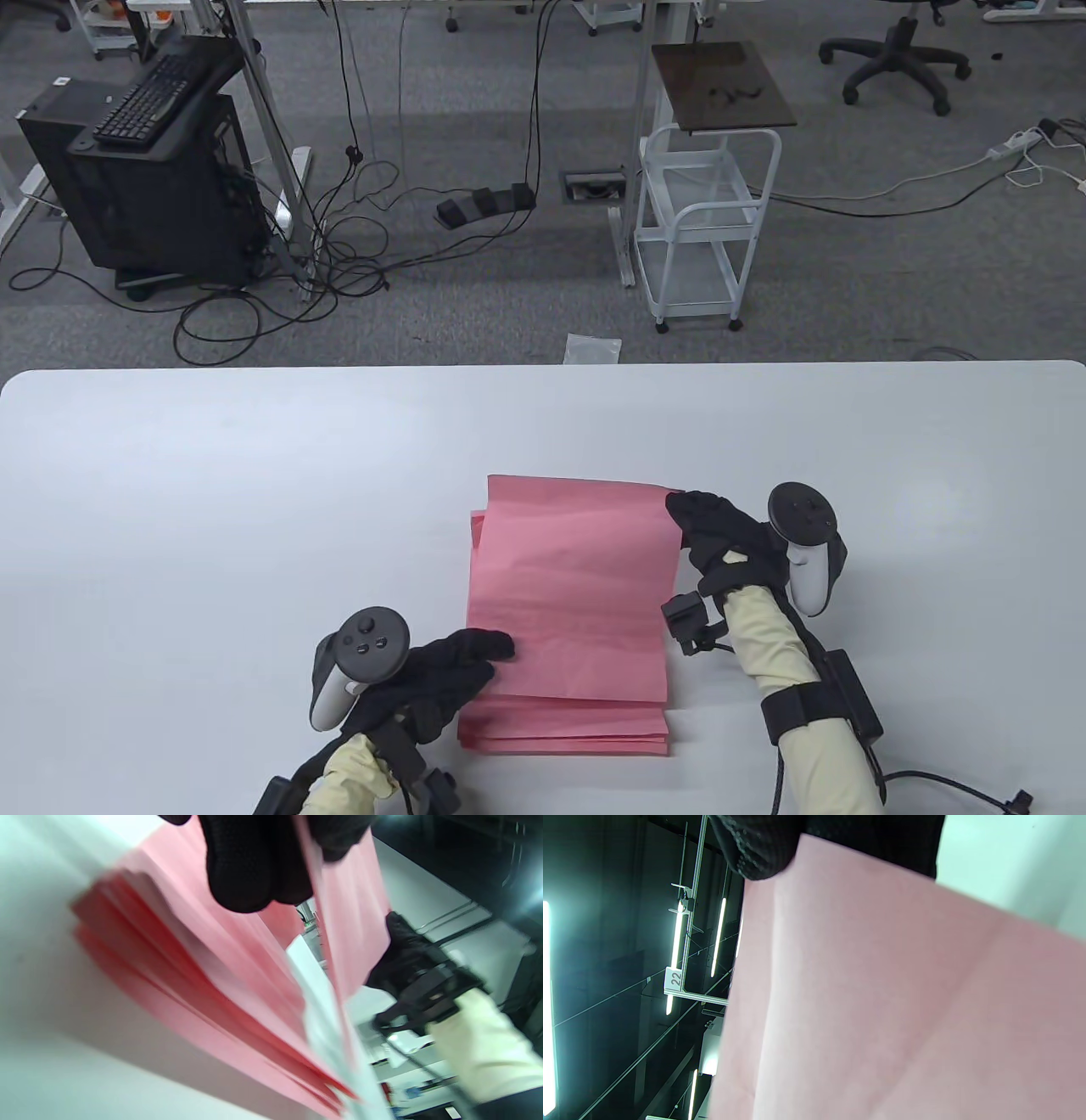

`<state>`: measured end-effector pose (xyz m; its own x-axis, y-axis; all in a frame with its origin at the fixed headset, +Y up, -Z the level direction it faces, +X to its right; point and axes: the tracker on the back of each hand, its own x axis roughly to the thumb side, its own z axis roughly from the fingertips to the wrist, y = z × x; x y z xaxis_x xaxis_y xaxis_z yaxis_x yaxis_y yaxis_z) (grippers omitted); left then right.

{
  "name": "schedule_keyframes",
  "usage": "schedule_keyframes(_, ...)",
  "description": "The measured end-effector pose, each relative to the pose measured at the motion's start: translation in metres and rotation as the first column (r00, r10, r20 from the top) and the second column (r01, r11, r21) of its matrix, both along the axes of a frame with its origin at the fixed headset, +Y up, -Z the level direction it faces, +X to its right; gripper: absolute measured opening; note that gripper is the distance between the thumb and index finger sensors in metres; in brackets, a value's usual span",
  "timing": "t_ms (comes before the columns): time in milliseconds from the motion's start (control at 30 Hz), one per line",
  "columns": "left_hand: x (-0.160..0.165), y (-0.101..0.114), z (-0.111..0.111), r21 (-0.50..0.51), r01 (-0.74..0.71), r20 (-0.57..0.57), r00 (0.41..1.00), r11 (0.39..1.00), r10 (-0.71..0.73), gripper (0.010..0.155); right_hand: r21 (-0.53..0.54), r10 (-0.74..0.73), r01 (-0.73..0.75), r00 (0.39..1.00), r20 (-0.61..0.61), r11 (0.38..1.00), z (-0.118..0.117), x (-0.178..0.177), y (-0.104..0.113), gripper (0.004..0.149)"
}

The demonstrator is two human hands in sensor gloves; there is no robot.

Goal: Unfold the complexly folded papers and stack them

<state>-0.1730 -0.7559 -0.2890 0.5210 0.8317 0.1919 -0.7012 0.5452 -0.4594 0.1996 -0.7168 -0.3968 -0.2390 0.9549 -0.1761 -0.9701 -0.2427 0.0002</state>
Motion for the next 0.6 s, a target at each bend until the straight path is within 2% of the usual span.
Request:
schedule_keyframes(67,0.001,0.001,0.000,-0.010,0.040,0.015,0.999,0.999,-0.040,0.075,0.001,0.006,-0.006,1.000,0.003,1.000,-0.001,0.000,0.001,0.038)
schedule_keyframes(133,0.001,0.001,0.001,-0.018,0.029,-0.009,1.000,0.999,-0.029,0.077,0.003,0.020,-0.020,1.000,0.002,1.000,-0.001,-0.001,0.002,0.038)
schedule_keyframes(300,0.001,0.002,0.002,0.049,0.087,-0.074,0.994,0.995,-0.084,0.048,0.000,0.044,-0.044,0.999,-0.007,0.999,-0.003,-0.004,0.000,0.038)
schedule_keyframes(367,0.000,0.003,0.003,0.064,0.098,-0.095,0.991,0.993,-0.092,0.041,-0.003,0.047,-0.048,0.999,-0.013,0.999,-0.004,-0.006,-0.002,0.038)
schedule_keyframes(500,-0.002,0.005,0.005,0.083,0.088,-0.183,0.980,0.993,-0.072,0.049,-0.005,0.046,-0.046,0.999,-0.014,0.999,-0.007,-0.010,-0.003,0.038)
schedule_keyframes(600,-0.002,0.006,0.005,0.098,0.092,-0.201,0.977,0.991,-0.071,0.040,-0.002,0.053,-0.053,0.998,-0.016,0.999,-0.009,-0.012,-0.002,0.038)
